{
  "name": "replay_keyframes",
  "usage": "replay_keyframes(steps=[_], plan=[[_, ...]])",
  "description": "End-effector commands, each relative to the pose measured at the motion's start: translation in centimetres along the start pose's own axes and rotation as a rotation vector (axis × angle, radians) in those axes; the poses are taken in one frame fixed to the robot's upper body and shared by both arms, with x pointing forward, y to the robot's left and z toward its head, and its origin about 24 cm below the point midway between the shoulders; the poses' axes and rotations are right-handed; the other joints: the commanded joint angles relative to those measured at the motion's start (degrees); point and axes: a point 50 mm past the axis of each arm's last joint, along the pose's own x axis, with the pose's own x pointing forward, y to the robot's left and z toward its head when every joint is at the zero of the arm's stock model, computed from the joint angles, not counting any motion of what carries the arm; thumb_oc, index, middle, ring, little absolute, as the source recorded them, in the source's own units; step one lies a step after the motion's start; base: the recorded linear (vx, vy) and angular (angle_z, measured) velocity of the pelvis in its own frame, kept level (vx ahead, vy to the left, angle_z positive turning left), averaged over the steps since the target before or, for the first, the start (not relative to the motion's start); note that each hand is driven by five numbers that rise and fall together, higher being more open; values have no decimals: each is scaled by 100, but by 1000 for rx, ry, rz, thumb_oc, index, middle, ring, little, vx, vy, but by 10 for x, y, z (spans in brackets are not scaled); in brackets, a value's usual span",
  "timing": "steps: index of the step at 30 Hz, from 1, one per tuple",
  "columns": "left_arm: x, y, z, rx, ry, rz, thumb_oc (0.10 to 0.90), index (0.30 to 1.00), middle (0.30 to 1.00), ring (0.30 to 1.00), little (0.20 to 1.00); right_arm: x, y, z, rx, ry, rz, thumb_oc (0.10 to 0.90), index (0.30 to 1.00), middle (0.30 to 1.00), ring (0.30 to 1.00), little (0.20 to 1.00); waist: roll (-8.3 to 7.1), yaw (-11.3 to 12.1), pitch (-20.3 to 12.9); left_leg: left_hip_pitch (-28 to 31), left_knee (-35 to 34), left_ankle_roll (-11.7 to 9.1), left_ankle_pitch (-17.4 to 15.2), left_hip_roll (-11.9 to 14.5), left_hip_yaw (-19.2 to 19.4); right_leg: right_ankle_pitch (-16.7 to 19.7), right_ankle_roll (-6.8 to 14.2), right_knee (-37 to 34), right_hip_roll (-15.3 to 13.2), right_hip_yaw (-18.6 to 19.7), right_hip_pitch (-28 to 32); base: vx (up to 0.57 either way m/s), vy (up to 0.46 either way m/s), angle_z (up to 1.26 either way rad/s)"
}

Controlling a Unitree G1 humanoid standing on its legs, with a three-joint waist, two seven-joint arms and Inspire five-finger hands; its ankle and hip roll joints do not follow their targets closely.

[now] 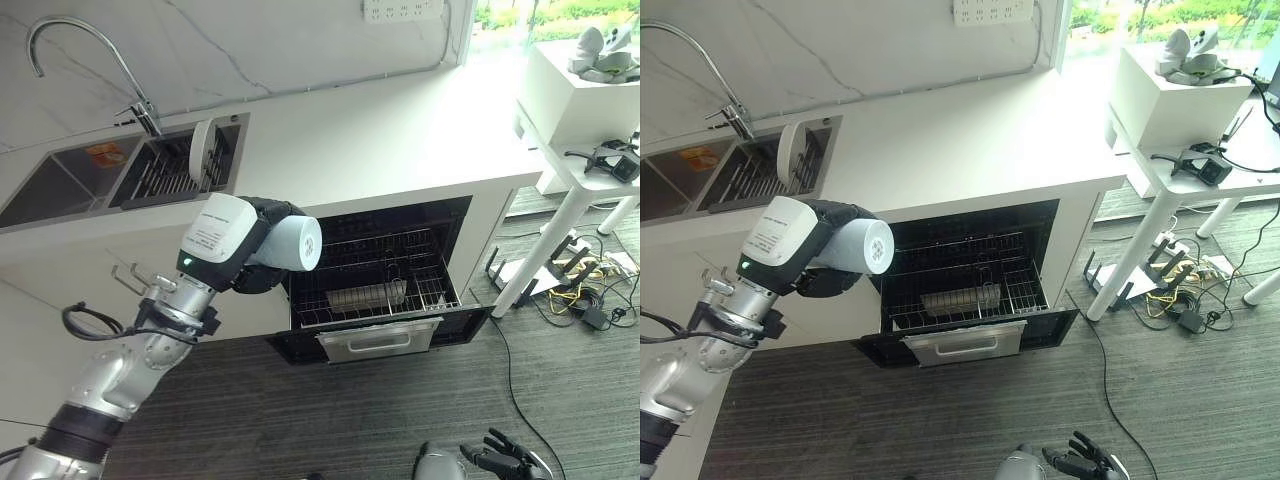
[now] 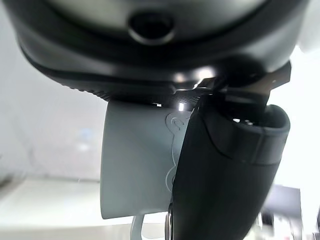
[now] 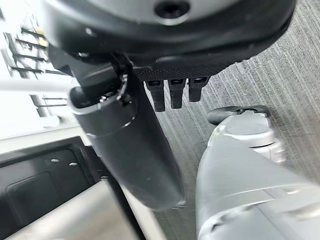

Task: Place the dishes in the dishwasher.

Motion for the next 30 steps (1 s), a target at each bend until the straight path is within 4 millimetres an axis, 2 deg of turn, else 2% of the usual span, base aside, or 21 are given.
replay_keyframes(steps=[1, 3, 5, 6, 7, 8, 9, 11, 13, 16, 18, 20, 21, 24, 30], plan=[[21, 42, -2, -190, 7, 242, 400, 300, 300, 300, 300, -6, 7, 82, 148, -553, -116, 800, 900, 900, 900, 900, -194, -267, -105, -228, 532, 192, -753, -76, -424, -705, 348, -149, 247, 344, 467, 36, 15, -34], [16, 30, -4, -307, 17, 278, 400, 300, 300, 300, 300, -21, 5, 101, 191, -733, -163, 800, 900, 900, 900, 900, -267, -416, -107, -157, 532, 290, -813, -131, -313, -648, 380, -149, 269, 505, 414, -3, 10, -51], [14, 22, -4, -387, 34, 330, 400, 300, 300, 300, 300, -42, 4, 131, 100, -958, -292, 800, 900, 900, 900, 900, -341, -557, -101, 6, 532, 361, -902, -154, -156, -597, 438, -149, 295, 684, 412, 46, 11, -60], [11, 17, -4, -425, 72, 396, 400, 300, 300, 300, 300, -65, 21, 159, 41, -1175, -328, 800, 900, 900, 900, 900, -400, -698, -90, 116, 532, 423, -935, -190, -10, -519, 475, -149, 306, 869, 359, 54, 24, -83], [10, 14, -5, -463, 110, 463, 400, 300, 300, 300, 300, -85, 31, 177, 32, -1326, -302, 800, 900, 900, 900, 900, -438, -809, -96, 215, 532, 470, -975, -222, 125, -464, 498, -149, 314, 1019, 293, 19, 27, -117], [9, 13, -4, -472, 111, 470, 400, 300, 300, 300, 300, -88, 33, 181, 28, -1354, -295, 800, 900, 900, 900, 900, -442, -813, -85, 246, 532, 472, -976, -224, 165, -452, 501, -149, 321, 1058, 285, 2, 23, -119], [11, 9, -3, -495, 124, 508, 400, 300, 300, 300, 300, -100, 40, 194, -21, -1451, -277, 800, 900, 900, 900, 900, -477, -869, -81, 329, 532, 510, -1023, -239, 265, -432, 503, -149, 309, 1118, 265, -7, 10, -81], [12, 9, -2, -503, 126, 550, 400, 300, 300, 300, 300, -109, 45, 200, -59, -1520, -258, 800, 900, 900, 900, 900, -497, -896, -70, 388, 532, 528, -1049, -242, 333, -413, 500, -149, 304, 1144, 254, -18, -1, -43], [12, 7, 8, -500, 85, 601, 400, 300, 300, 300, 300, -125, 56, 217, -100, -1624, -185, 800, 900, 900, 900, 900, -543, -926, -51, 453, 532, 528, -1063, -231, 427, -371, 495, -149, 281, 1172, 227, -41, -13, -36], [14, 8, 14, -497, 65, 638, 400, 300, 300, 300, 300, -138, 68, 231, -162, -1663, -28, 800, 900, 900, 900, 900, -565, -947, -46, 474, 532, 505, -1078, -202, 470, -360, 492, -149, 290, 1183, 214, -42, -17, -19], [11, 7, 21, -501, 42, 663, 400, 300, 300, 300, 300, -145, 78, 237, -161, -1646, 153, 800, 900, 900, 900, 900, -596, -932, -63, 455, 532, 481, -1085, -181, 479, -338, 495, -149, 282, 1150, 172, -47, -32, 2], [10, 3, 29, -483, 23, 682, 400, 300, 300, 300, 300, -147, 93, 241, -141, -1616, 297, 800, 900, 900, 900, 900, -616, -886, -79, 451, 532, 454, -1067, -166, 491, -330, 489, -149, 274, 1115, 171, -26, -34, 4], [9, -1, 33, -466, 21, 699, 400, 300, 300, 300, 300, -147, 105, 243, -143, -1588, 425, 800, 900, 900, 900, 900, -634, -837, -96, 446, 532, 440, -1055, -156, 489, -343, 476, -149, 264, 1069, 194, -21, -40, 3], [16, -7, 40, -426, -15, 693, 400, 300, 300, 300, 300, -147, 134, 245, -130, -1510, 699, 800, 900, 900, 900, 900, -642, -724, -171, 406, 532, 405, -1019, -141, 450, -400, 446, -149, 250, 947, 251, -12, -34, 8], [8, -16, 46, -380, -47, 726, 400, 300, 300, 300, 300, -147, 165, 241, -145, -1392, 954, 800, 900, 900, 900, 900, -629, -433, -243, 286, 532, 342, -937, -147, 213, -454, 402, -149, 223, 708, 354, 24, -20, 27]])
